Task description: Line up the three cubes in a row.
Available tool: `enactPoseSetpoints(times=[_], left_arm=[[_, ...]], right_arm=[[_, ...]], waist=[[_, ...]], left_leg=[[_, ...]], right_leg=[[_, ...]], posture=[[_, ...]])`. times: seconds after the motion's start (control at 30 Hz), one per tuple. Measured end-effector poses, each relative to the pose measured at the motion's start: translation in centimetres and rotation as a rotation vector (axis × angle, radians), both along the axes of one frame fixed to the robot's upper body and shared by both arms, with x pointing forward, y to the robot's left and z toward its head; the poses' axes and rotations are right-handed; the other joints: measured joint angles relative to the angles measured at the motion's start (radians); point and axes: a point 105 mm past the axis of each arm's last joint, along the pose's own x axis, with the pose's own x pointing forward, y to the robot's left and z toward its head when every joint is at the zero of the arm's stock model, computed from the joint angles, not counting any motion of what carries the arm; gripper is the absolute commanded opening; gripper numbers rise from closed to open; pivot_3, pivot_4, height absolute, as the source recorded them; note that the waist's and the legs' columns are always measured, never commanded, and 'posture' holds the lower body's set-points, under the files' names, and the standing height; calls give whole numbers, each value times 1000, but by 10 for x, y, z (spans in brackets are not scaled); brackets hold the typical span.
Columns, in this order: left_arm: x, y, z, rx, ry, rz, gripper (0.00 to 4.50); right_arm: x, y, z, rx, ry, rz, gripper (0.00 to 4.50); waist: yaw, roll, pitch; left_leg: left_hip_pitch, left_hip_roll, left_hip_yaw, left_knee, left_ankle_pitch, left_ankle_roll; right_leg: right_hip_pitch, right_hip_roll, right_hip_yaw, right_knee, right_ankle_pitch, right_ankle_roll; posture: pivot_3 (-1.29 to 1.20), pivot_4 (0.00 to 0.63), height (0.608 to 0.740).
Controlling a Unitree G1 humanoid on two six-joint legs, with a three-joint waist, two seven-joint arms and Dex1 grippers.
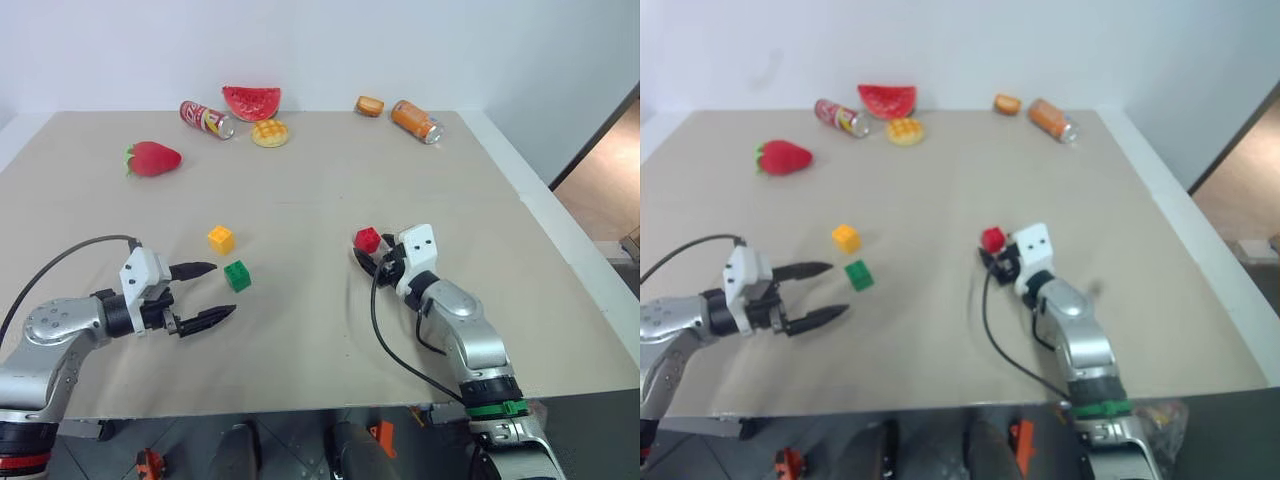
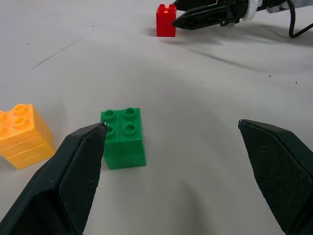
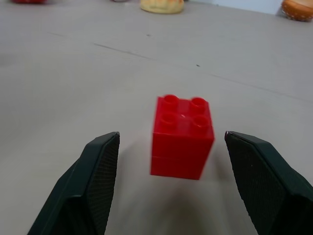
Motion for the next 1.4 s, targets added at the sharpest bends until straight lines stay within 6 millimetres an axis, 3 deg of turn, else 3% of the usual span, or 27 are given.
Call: enactPoseSetpoints(times=[0.17, 0.67, 0.7, 0.87, 1.07, 1.17, 1.3, 1.4], left_arm=[[2, -7, 6, -15, -27, -7, 4441], [3, -15, 15, -51, -57, 0, 4441], [3, -15, 15, -55, -58, 1, 4500], [6, -17, 22, -96, -77, 0, 4500], [12, -17, 28, -147, -76, -20, 4500], [16, -15, 31, -164, -67, -48, 4500], [21, -10, 31, -174, -47, -59, 4500], [23, -7, 28, -178, -32, -57, 4500]], right_arm=[[11, -8, 4, 18, -17, -37, 3559], [23, 7, -6, 59, 1, -1, 3559], [23, 7, -6, 60, -1, 1, 3003], [23, 9, -6, 62, -5, 18, 1378], [22, 10, -6, 64, 7, 51, 1244], [11, 15, -2, 87, 62, 229, 1244], [-22, 33, 22, 44, 67, 574, 1244], [-41, 31, 21, -28, 126, 749, 1244]], waist=[[0, 0, 0], [-2, 0, 0], [-2, 0, 0], [-2, 0, 0], [-2, 0, 0], [-1, 0, 0], [0, 1, 0], [1, 1, 0]], left_leg=[[1, 0, -1, 3, 0, 0], [1, 0, 0, 5, 0, 0], [1, 0, 0, 5, 0, 0], [1, 0, -1, 6, 0, 0], [1, 0, -1, 6, 0, 0], [1, 0, -1, 6, 0, 0], [1, 1, -1, 6, 0, 2], [1, 1, -1, 6, -1, 2]], right_leg=[[2, 1, 0, 0, 1, 1], [3, 2, 2, 1, 2, 1], [3, 2, 2, 1, 2, 1], [3, 2, 2, 1, 2, 1], [3, 2, 2, 1, 3, 2], [3, 2, 2, 1, 3, 2], [3, 3, 2, 1, 2, 2], [3, 3, 2, 1, 2, 2]], posture=[[0, 150, 740], [0, 150, 740], [0, 150, 740], [0, 150, 740], [0, 150, 740], [0, 150, 740], [0, 150, 740], [0, 150, 740]])
